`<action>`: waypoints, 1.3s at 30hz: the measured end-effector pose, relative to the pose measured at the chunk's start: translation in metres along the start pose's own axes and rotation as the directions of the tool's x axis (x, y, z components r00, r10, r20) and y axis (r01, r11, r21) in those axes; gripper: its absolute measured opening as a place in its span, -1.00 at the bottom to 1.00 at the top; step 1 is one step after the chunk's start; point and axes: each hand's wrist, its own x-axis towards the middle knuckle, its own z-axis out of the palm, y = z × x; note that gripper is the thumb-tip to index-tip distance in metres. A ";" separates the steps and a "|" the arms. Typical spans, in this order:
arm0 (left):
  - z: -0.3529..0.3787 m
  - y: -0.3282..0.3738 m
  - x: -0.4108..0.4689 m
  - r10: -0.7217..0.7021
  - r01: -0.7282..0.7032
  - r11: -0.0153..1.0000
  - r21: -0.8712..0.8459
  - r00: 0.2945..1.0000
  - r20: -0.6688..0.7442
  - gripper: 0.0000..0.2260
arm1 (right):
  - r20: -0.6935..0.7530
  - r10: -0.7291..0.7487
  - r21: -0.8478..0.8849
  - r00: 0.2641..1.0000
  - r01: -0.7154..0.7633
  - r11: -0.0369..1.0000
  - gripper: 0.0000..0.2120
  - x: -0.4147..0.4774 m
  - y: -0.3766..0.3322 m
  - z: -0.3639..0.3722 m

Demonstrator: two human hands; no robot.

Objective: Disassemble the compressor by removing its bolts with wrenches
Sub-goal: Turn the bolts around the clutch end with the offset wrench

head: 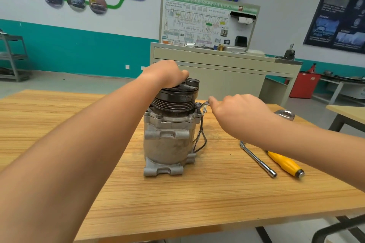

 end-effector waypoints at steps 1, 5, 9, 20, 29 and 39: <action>0.000 0.000 -0.001 -0.004 0.004 1.000 0.000 1.000 0.001 -0.54 | -0.011 0.004 -0.007 1.000 -0.004 1.000 -0.63 0.001 0.002 0.003; -0.002 0.001 -0.003 0.005 -0.005 1.000 -0.003 1.000 -0.002 -0.56 | -0.061 -0.068 0.047 0.996 0.071 0.996 -0.61 0.007 0.027 0.024; -0.001 0.001 -0.002 0.005 -0.005 1.000 -0.020 1.000 -0.012 -0.56 | -0.133 -0.155 0.068 0.979 0.165 0.984 -0.60 0.025 0.050 0.048; -0.007 0.005 -0.019 0.209 -0.203 0.978 0.054 0.959 -0.193 -0.61 | -0.069 0.707 0.992 0.704 -0.026 0.123 -0.90 0.030 -0.008 0.099; -0.001 0.055 -0.044 0.669 -0.667 0.600 0.441 0.721 0.180 -0.79 | 0.283 0.667 0.933 0.689 -0.036 -0.358 -0.84 -0.018 -0.064 0.120; -0.010 0.057 -0.039 0.582 -0.620 0.621 0.479 0.775 0.248 -0.81 | 0.345 0.530 0.892 0.775 -0.094 -0.443 -0.90 -0.026 -0.077 0.129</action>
